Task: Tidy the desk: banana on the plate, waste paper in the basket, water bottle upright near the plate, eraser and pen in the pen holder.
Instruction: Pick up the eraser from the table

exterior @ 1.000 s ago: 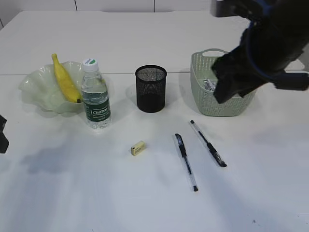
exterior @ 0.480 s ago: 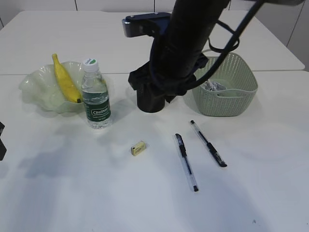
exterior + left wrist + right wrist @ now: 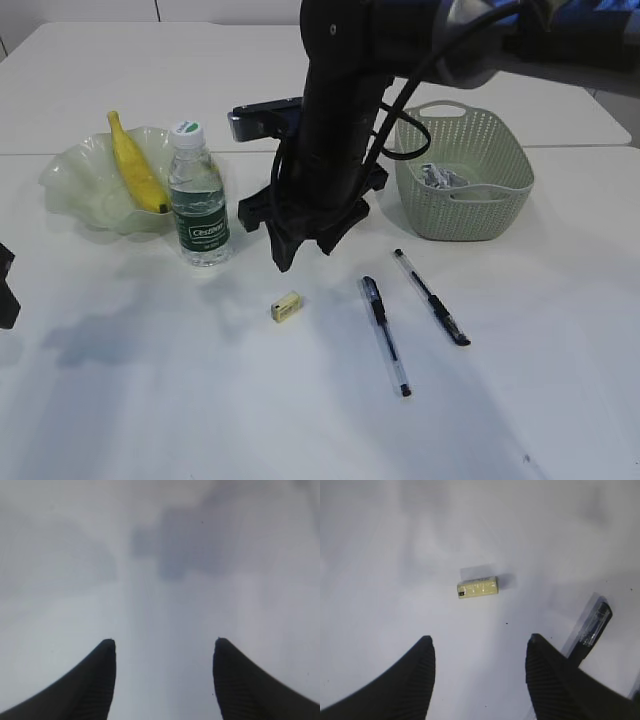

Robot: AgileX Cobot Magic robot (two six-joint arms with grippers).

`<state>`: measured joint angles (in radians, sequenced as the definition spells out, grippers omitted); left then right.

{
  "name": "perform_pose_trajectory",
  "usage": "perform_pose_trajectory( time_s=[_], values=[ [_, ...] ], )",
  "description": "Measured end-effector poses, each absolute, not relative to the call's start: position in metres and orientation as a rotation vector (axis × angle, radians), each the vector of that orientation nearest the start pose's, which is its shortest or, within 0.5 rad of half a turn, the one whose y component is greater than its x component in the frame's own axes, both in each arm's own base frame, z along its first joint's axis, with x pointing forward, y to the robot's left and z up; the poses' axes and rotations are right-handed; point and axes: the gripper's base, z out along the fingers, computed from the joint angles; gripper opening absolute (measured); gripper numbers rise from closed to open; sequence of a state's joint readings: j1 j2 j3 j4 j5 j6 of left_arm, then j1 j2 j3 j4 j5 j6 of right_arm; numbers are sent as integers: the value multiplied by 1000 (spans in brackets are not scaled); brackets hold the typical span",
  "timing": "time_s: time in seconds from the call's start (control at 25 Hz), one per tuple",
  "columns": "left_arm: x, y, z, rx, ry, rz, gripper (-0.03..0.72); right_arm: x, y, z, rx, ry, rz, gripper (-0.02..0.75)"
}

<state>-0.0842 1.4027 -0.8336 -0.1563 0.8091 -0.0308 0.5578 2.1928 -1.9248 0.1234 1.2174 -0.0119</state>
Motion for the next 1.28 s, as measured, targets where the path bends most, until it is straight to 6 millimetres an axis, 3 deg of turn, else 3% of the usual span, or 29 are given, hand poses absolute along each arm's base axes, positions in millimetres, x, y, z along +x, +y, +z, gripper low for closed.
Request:
perform_pose_trajectory(
  time_s=[0.52, 1.04, 1.28],
  values=[
    [249, -31, 225, -56, 2839, -206, 429, 388, 275, 171, -832, 2941, 229, 429],
    [250, -31, 225, -59, 2830, -208, 445, 392, 278, 166, -801, 2905, 223, 430],
    [250, -31, 225, -59, 2830, -208, 430, 394, 279, 148, -805, 2938, 204, 430]
  ],
)
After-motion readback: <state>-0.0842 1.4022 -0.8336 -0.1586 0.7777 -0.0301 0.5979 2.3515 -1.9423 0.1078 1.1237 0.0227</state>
